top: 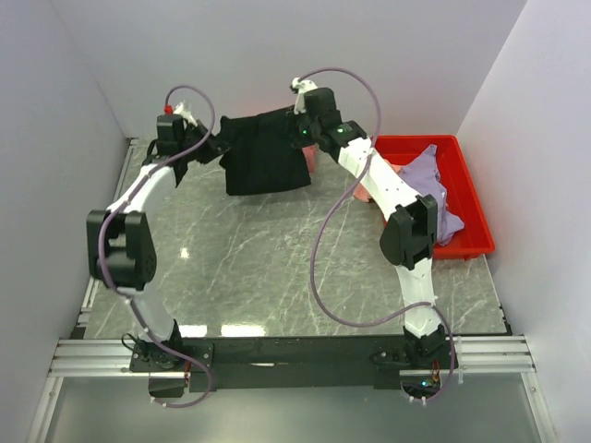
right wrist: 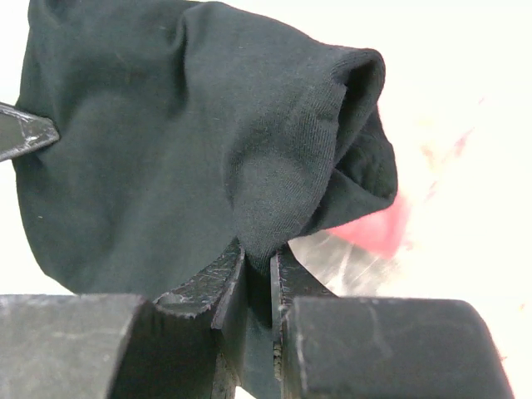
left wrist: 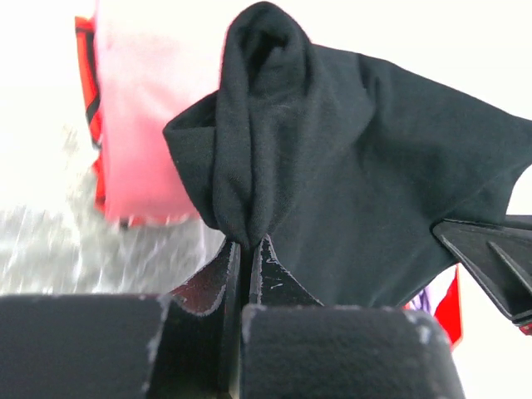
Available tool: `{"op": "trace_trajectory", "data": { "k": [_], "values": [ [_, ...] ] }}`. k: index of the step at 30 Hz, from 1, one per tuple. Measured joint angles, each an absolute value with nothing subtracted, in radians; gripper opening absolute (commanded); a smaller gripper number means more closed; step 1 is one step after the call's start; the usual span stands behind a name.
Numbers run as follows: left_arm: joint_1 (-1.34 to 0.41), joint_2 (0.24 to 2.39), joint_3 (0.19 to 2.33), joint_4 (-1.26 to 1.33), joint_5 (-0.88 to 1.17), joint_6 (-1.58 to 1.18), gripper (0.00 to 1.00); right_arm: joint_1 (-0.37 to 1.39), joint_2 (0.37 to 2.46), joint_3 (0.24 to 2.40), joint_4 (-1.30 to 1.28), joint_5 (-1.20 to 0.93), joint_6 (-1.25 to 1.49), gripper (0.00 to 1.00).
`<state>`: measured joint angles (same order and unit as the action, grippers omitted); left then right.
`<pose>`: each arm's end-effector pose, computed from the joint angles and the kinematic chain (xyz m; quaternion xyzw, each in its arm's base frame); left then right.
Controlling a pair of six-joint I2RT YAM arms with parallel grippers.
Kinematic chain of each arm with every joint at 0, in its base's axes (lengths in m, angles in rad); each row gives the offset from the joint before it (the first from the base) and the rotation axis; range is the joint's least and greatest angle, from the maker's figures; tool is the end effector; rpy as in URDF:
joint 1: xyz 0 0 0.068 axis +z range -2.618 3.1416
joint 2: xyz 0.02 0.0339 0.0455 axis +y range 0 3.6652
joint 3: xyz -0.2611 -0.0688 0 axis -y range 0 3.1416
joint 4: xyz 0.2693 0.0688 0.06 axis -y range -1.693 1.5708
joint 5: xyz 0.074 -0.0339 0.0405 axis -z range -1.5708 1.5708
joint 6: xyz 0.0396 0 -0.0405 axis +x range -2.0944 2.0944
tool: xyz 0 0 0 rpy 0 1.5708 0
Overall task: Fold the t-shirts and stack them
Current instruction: Neatly place the folded tshirt to the corner
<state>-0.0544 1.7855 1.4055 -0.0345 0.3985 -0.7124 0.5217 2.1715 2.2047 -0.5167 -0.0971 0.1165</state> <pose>0.4476 -0.0398 0.2799 -0.1629 0.8118 -0.3541 0.4348 0.4621 0.2700 0.3451 -0.1966 0.8323 0.2015 0.4775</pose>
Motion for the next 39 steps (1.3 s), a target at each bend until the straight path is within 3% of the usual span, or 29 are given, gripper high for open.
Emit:
{"op": "trace_trajectory", "data": {
  "k": [13,35,39],
  "values": [
    [-0.071,2.151,1.802,-0.081,0.427,-0.695,0.01,0.447,2.378,2.301,-0.305,-0.158,0.076,0.0],
    [-0.073,2.378,2.074,-0.149,0.392,-0.669,0.0,0.346,2.507,2.343,-0.135,-0.309,0.141,0.0],
    [-0.073,2.406,2.078,-0.167,0.36,-0.669,0.01,0.343,2.514,2.343,-0.127,-0.308,0.145,0.05]
  ]
}}
